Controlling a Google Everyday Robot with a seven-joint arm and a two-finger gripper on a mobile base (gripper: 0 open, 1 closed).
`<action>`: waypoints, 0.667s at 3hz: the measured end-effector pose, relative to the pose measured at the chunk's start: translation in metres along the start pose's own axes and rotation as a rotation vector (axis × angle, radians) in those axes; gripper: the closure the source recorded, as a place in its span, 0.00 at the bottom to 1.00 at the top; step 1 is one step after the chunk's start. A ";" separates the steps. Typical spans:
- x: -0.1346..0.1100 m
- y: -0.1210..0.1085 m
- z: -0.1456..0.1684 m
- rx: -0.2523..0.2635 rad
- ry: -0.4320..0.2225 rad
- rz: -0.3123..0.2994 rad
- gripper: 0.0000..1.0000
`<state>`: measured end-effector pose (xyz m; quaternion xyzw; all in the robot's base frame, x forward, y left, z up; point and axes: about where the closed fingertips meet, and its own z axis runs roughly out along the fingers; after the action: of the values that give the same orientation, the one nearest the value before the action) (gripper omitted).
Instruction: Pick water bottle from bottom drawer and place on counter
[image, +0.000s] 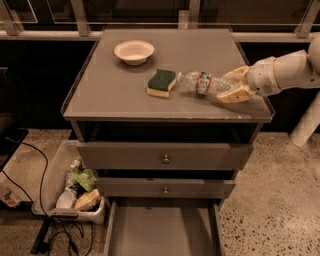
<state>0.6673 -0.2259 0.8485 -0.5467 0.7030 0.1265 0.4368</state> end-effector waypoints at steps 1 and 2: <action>0.000 0.000 0.000 0.000 0.000 0.000 0.83; 0.000 0.000 0.000 0.000 0.000 0.000 0.59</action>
Offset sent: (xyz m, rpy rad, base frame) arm 0.0000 0.0000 0.0000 0.0000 0.0000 0.0000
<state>0.6673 -0.2258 0.8485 -0.5467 0.7030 0.1266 0.4368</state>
